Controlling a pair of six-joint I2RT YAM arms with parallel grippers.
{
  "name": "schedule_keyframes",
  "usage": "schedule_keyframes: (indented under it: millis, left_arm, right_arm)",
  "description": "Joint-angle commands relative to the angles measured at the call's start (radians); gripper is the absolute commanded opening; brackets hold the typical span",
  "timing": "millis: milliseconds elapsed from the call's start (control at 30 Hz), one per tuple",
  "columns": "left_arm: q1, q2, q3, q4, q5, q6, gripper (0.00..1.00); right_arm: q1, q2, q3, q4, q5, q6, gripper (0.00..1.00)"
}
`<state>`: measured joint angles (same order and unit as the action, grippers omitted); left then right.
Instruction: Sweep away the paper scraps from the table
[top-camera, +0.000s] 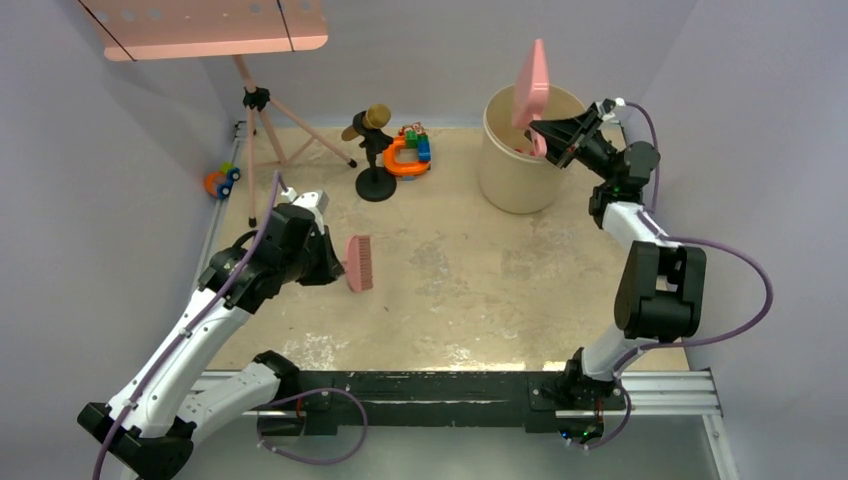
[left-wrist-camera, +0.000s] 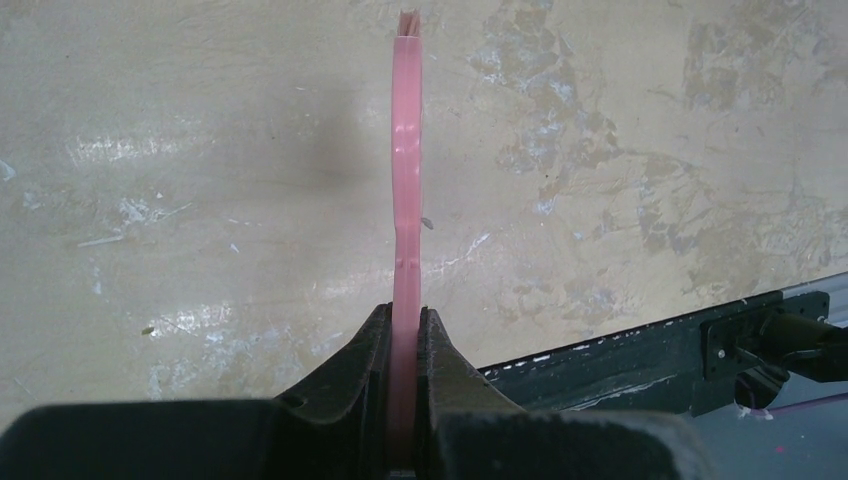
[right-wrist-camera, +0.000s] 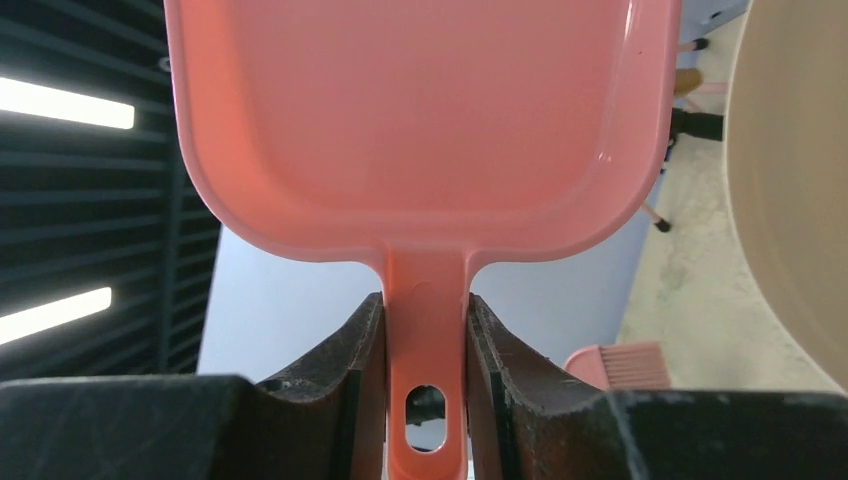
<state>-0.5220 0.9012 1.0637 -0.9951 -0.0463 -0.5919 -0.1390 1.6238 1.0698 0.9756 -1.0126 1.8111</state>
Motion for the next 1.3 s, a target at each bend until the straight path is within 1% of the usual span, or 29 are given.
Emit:
schedule_keyframes:
  millis: [0,167,300,367,400,533,567,600,633,667,700,733,767,800,833,900,933,1000,1067,1133,1267]
  left_arm:
    - [0.002,-0.009,-0.007,0.066,0.034,-0.024,0.00]
    - [0.003,-0.014,-0.010,0.072,0.042,-0.033,0.00]
    - [0.002,-0.016,-0.017,0.075,0.042,-0.039,0.00]
    - [0.003,-0.016,-0.023,0.087,0.066,-0.045,0.00]
    - [0.002,-0.016,-0.028,0.094,0.075,-0.051,0.00]
    - [0.003,-0.016,-0.044,0.137,0.119,-0.071,0.00]
    - [0.003,-0.015,-0.046,0.146,0.127,-0.076,0.00]
    - [0.002,-0.012,-0.048,0.154,0.133,-0.080,0.00]
    - [0.002,-0.010,-0.049,0.162,0.137,-0.084,0.00]
    - [0.003,-0.007,-0.049,0.171,0.142,-0.087,0.00]
    - [0.002,-0.004,-0.050,0.178,0.145,-0.088,0.00]
    - [0.002,-0.002,-0.052,0.185,0.146,-0.090,0.00]
    - [0.002,0.001,-0.054,0.194,0.148,-0.093,0.00]
    - [0.002,0.003,-0.056,0.205,0.150,-0.095,0.00]
    - [0.002,0.007,-0.061,0.217,0.151,-0.097,0.00]
    - [0.003,0.015,-0.069,0.244,0.157,-0.106,0.00]
    - [0.003,0.021,-0.073,0.259,0.160,-0.111,0.00]
    - [0.003,0.032,-0.082,0.289,0.168,-0.117,0.00]
    - [0.002,0.044,-0.092,0.327,0.177,-0.113,0.00]
    - [0.003,0.059,-0.099,0.360,0.176,-0.108,0.00]
    - [0.002,0.103,-0.104,0.407,0.174,-0.107,0.00]
  right_arm:
    - [-0.007,0.045,-0.044,0.449,0.032,0.305,0.00]
    - [-0.007,0.090,-0.079,0.603,0.077,0.412,0.00]
    - [-0.009,0.103,-0.068,0.682,0.062,0.437,0.00]
    - [-0.008,0.086,-0.029,0.649,0.012,0.396,0.00]
    - [-0.009,0.066,-0.013,0.596,-0.016,0.355,0.00]
    - [-0.008,-0.053,0.022,0.278,-0.109,0.091,0.00]
    - [-0.006,-0.086,0.038,0.180,-0.137,0.010,0.00]
    - [-0.003,-0.136,0.054,0.045,-0.160,-0.102,0.00]
    - [0.001,-0.180,0.075,-0.119,-0.174,-0.242,0.00]
    - [0.005,-0.223,0.107,-0.364,-0.173,-0.421,0.00]
    - [0.013,-0.260,0.166,-0.656,-0.146,-0.658,0.00]
    - [0.028,-0.284,0.239,-0.953,-0.076,-0.888,0.00]
    - [0.053,-0.296,0.312,-1.206,0.012,-1.169,0.00]
    - [0.089,-0.304,0.362,-1.370,0.081,-1.298,0.00]
    - [0.124,-0.313,0.377,-1.454,0.127,-1.373,0.00]
    - [0.256,-0.334,0.347,-1.507,0.190,-1.451,0.00]
    - [0.303,-0.342,0.333,-1.553,0.245,-1.495,0.00]
    - [0.408,-0.366,0.281,-1.599,0.409,-1.545,0.00]
    - [0.484,-0.393,0.210,-1.621,0.585,-1.560,0.00]
    - [0.519,-0.418,0.110,-1.611,0.698,-1.554,0.00]
    - [0.553,-0.474,-0.052,-1.561,0.791,-1.533,0.00]
